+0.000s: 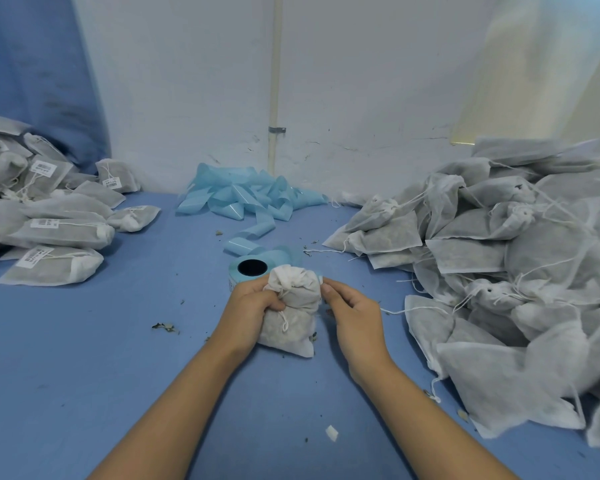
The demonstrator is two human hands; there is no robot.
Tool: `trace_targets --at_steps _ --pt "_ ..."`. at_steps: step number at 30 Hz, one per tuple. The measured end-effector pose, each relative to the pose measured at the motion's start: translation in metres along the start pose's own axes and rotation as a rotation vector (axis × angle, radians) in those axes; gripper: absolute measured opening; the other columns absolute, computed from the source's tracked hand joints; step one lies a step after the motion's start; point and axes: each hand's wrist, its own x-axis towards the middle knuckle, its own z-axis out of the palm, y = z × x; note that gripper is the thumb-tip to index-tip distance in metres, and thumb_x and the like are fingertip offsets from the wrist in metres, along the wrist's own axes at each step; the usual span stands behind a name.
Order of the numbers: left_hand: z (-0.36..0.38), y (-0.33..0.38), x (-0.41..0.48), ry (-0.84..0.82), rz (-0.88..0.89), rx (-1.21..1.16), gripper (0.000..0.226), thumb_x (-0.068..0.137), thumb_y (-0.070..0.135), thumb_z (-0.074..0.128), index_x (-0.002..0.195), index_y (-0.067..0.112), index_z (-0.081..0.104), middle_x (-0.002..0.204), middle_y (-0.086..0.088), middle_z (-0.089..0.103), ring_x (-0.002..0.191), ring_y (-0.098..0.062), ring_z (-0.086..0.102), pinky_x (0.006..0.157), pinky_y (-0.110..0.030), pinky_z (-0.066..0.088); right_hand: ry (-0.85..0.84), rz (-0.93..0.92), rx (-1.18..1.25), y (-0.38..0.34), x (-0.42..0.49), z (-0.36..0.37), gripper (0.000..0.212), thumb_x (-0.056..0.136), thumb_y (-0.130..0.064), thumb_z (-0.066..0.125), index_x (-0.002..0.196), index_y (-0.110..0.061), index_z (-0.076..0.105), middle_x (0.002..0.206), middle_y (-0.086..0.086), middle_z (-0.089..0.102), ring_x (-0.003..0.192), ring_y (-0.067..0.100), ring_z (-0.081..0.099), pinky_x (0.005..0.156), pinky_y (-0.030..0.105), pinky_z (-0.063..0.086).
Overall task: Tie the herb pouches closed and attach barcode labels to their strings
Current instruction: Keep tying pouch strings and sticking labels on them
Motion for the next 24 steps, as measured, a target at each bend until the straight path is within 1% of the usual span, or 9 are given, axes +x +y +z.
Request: trace_targets --at_steps 4,8,11,13,14,15,17,21,24 --pt "-0.0012 -0.0017 0.0005 -0.005 -0.011 -0.003 0.030 0.054 0.009 0.049 0.060 0.025 0.074 0.063 0.011 0.068 0.061 0.000 0.062 0.057 -0.011 0.046 -0.043 -0.011 -0.038 0.0003 -0.0015 0.0012 0.023 0.094 -0.009 0.057 0.088 -0.027 0.071 0.082 -0.023 0.071 0.079 -0.011 0.064 0.068 0.005 0.045" --pt "-0.0010 -0.0024 0.0004 -0.014 -0.009 -0.003 0.031 0.055 0.009 0.049 0.061 0.026 0.075 0.064 0.011 0.069 0.062 -0.001 0.063 0.057 -0.012 0.046 -0.035 -0.006 -0.053 0.0013 -0.0007 0.0008 0.024 0.095 -0.010 0.055 0.088 -0.026 0.071 0.085 -0.018 0.072 0.079 -0.009 0.064 0.069 0.007 0.046" --pt "-0.0004 -0.0011 0.0001 -0.006 -0.011 -0.006 0.030 0.055 0.009 0.050 0.060 0.025 0.074 0.063 0.011 0.068 0.061 -0.001 0.062 0.057 -0.012 0.046 -0.024 0.001 -0.070 0.0022 -0.0004 0.0007 0.028 0.096 -0.010 0.053 0.083 -0.028 0.071 0.080 -0.019 0.072 0.075 -0.010 0.063 0.067 0.006 0.045" --pt "-0.0005 -0.0008 0.0000 -0.003 -0.010 -0.002 0.031 0.063 0.002 0.052 0.058 0.024 0.074 0.062 0.010 0.067 0.060 -0.002 0.062 0.056 -0.012 0.046 -0.024 0.008 -0.082 0.0023 -0.0001 0.0007 0.029 0.096 -0.011 0.052 0.082 -0.030 0.070 0.075 -0.024 0.071 0.072 -0.012 0.062 0.065 0.004 0.044" --pt "-0.0012 -0.0014 0.0004 0.002 -0.005 0.005 0.038 0.070 -0.004 0.051 0.057 0.023 0.073 0.061 0.011 0.067 0.059 -0.002 0.061 0.055 -0.011 0.046 -0.022 0.009 -0.086 0.0024 0.0000 0.0007 0.030 0.097 -0.011 0.052 0.081 -0.030 0.069 0.074 -0.024 0.070 0.071 -0.012 0.061 0.064 0.004 0.044" --pt "-0.0018 -0.0018 0.0007 0.011 -0.005 0.009 0.046 0.074 -0.011 0.047 0.056 0.023 0.073 0.060 0.011 0.066 0.058 -0.002 0.061 0.054 -0.011 0.045 -0.016 0.010 -0.087 0.0026 0.0003 0.0005 0.031 0.097 -0.012 0.051 0.080 -0.030 0.069 0.074 -0.023 0.070 0.070 -0.012 0.061 0.064 0.004 0.044" --pt "-0.0030 -0.0026 0.0014 0.017 -0.010 0.013 0.053 0.076 -0.015 0.042 0.055 0.023 0.073 0.059 0.010 0.066 0.057 -0.002 0.061 0.054 -0.011 0.045 0.000 0.014 -0.084 0.0030 0.0010 0.0003 0.031 0.097 -0.012 0.052 0.079 -0.030 0.069 0.077 -0.019 0.071 0.070 -0.011 0.061 0.066 0.005 0.044" --pt "-0.0040 -0.0038 0.0024 0.022 -0.027 0.021 0.053 0.076 -0.015 0.043 0.056 0.023 0.073 0.062 0.009 0.068 0.060 -0.003 0.063 0.056 -0.013 0.047 0.049 0.033 -0.049 0.0039 0.0020 0.0000 0.029 0.097 -0.011 0.052 0.080 -0.028 0.069 0.079 -0.018 0.070 0.069 -0.011 0.061 0.065 0.006 0.045" --pt "-0.0043 -0.0041 0.0028 0.031 -0.042 -0.003 0.049 0.076 -0.013 0.044 0.057 0.022 0.073 0.064 0.007 0.069 0.062 -0.004 0.064 0.056 -0.013 0.048 0.141 0.032 -0.031 0.0053 0.0019 -0.0006 0.025 0.096 -0.010 0.052 0.083 -0.023 0.069 0.079 -0.016 0.070 0.067 -0.011 0.060 0.064 0.006 0.044"
